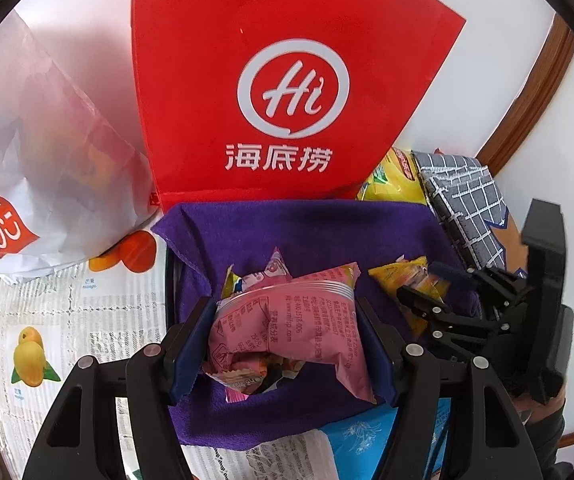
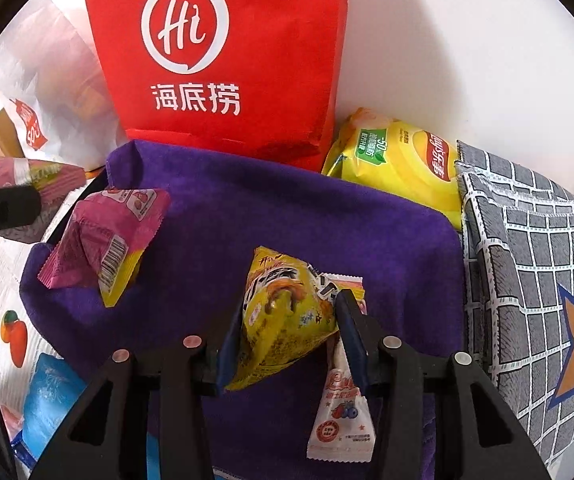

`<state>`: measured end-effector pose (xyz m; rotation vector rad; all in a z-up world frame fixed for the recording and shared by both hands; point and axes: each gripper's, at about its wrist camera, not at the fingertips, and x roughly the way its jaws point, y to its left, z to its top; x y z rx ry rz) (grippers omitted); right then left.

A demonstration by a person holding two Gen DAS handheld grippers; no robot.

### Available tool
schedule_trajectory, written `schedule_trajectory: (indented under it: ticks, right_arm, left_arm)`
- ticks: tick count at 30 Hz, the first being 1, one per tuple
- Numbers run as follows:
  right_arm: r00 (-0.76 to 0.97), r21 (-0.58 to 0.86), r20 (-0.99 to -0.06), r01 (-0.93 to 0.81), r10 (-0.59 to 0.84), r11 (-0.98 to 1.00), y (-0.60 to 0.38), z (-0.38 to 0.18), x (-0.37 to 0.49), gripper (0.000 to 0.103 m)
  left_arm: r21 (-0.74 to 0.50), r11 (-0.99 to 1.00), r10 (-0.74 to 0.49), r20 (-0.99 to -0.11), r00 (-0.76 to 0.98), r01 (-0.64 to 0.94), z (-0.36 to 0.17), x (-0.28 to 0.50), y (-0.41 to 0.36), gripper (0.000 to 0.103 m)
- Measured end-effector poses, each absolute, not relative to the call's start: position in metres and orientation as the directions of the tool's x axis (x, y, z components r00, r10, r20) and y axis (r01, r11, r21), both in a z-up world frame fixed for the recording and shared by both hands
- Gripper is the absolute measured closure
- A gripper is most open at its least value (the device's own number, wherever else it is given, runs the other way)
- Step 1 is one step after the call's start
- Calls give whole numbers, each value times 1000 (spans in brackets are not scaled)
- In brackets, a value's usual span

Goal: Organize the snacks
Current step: 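Open the right tool to drop the yellow bag on the towel while the left holds the pink bag, then open the left tool to drop the large pink bag onto the purple towel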

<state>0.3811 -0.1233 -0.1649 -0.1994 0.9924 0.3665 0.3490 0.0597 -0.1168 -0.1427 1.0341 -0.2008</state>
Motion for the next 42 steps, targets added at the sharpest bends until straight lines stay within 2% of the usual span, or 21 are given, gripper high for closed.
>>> schedule_trajectory:
  ticks: [5,15,26,29,32,35,42]
  right_arm:
    - [521,4,-826,-376,215,927,-129,-151,378,40]
    - [576,-2,-790,-343,209,939,-135,-130,374,40]
    - [574,22,-794,-300,199,954,-141,-127,376,39]
    - [577,21,-791,-305,202,952,-138,-124,373,39]
    - [593,11,-780,-305,199,952,-136,-118,370,37]
    - [605,16,-772,-290,196,957,-137,-115,367,33]
    - [611,15,-775,-242,164,970,-140,-105,359,32]
  left_arm:
    - [-202,973,-229,-858,460,107,-125,350,54,36]
    - [-173,978,-207,-879,429,118,-131,349,48,36]
    - [-164,978,-204,-882,424,130,-133,353,44,35]
    - [-170,976,-213,-881,422,139,-132,352,42,33]
    - [-178,974,-220,-883,415,138,-131,352,41,22]
    - [-162,978,-203,-883,424,130,-127,351,41,22]
    - [-172,976,-214,-868,449,134,-111,343,43,22]
